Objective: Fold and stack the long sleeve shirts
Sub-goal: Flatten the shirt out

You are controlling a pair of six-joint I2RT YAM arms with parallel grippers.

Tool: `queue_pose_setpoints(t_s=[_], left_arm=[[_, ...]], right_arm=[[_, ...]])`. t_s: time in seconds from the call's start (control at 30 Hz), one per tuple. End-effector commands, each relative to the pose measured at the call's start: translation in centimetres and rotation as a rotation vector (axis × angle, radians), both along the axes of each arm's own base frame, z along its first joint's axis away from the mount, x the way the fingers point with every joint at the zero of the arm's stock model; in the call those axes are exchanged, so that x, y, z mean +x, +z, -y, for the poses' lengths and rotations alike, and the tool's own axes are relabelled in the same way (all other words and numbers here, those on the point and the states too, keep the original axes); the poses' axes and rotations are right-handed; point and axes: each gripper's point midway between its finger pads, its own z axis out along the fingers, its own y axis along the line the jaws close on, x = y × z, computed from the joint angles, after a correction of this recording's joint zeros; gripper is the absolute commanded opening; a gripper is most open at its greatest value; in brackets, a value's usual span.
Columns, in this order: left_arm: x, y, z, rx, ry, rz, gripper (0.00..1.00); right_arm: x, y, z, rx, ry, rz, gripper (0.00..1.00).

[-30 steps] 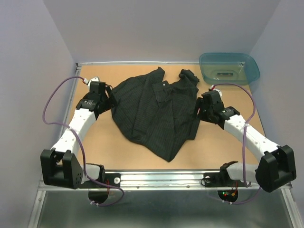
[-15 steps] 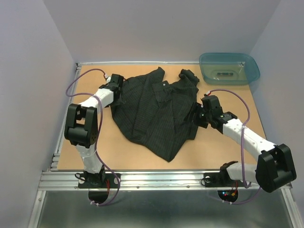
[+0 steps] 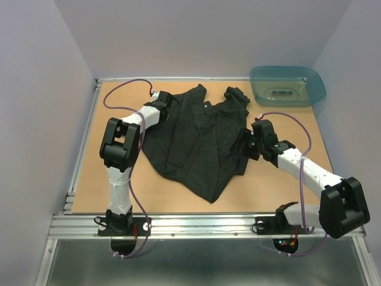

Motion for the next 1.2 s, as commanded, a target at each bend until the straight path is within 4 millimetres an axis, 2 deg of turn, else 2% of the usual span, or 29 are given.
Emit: queue_pose_setpoints(t_s=[0.0,0.2,0.37,0.47,0.57,0.6,0.67,0.73,0.8,0.83,0.9,0.93,1.0,1.03,1.1,1.13,1.17], left_arm=[[1.4,2.3,-1.4,0.116,0.051,0.066,0.50],[1.4,1.3,-1.6,0.164,0.061,0.054,0.49],[1.5,1.3,-1.9,0.180,0.077,0.063,0.47],[1.6,1.8,-1.9,0.182,0.084,0.077,0.38],[1.5,2.2,-2.2,0.194,0.092,0.082,0.25],[1.4,2.5,-2.5,0.204,0.101,0.090,0.16],[1.2,2.6,-2.9,0.214,0.111,0.091,0.09],[0.8,2.6,-4.0,0.218,0.140,0.086,0.02],[0.3,2.7,-5.3,0.211,0.178,0.082,0.00],[-0.5,2.5,-7.0,0.205,0.226,0.068,0.00],[-1.5,2.2,-8.7,0.193,0.286,0.053,0.00],[-2.8,1.9,-10.5,0.178,0.340,0.039,0.00],[-4.0,1.6,-12.1,0.154,0.388,0.028,0.00],[-5.3,1.6,-13.6,0.141,0.437,0.026,0.00],[-6.4,1.6,-14.7,0.111,0.473,0.023,0.00],[-7.4,1.0,-15.1,0.101,0.482,0.009,0.00],[-7.9,1.7,-16.0,0.077,0.509,0.030,0.00]], right_arm=[[0.2,-0.2,-0.7,0.026,0.017,0.014,0.70],[0.2,-0.3,-0.6,0.024,0.012,0.018,0.70],[0.2,-1.0,-0.5,0.014,0.011,0.004,0.70],[0.3,-1.4,-0.5,0.010,0.010,0.001,0.69],[0.1,-2.6,0.0,-0.010,-0.011,-0.019,0.68],[0.0,-3.3,0.3,-0.024,-0.025,-0.028,0.66],[-0.2,-4.1,0.7,-0.039,-0.038,-0.041,0.63],[-0.5,-5.0,1.1,-0.058,-0.053,-0.064,0.61],[-0.5,-5.5,1.4,-0.071,-0.060,-0.072,0.59],[-0.7,-6.0,1.6,-0.082,-0.064,-0.083,0.59],[-0.5,-6.4,2.2,-0.112,-0.090,-0.083,0.57],[-0.4,-6.8,2.5,-0.125,-0.103,-0.090,0.57],[-0.3,-7.1,3.1,-0.148,-0.133,-0.092,0.57],[-0.3,-7.4,3.3,-0.154,-0.146,-0.099,0.57],[-0.1,-7.6,3.5,-0.169,-0.153,-0.101,0.56],[0.1,-7.7,3.8,-0.184,-0.165,-0.098,0.56],[0.2,-8.1,4.2,-0.201,-0.167,-0.108,0.56]])
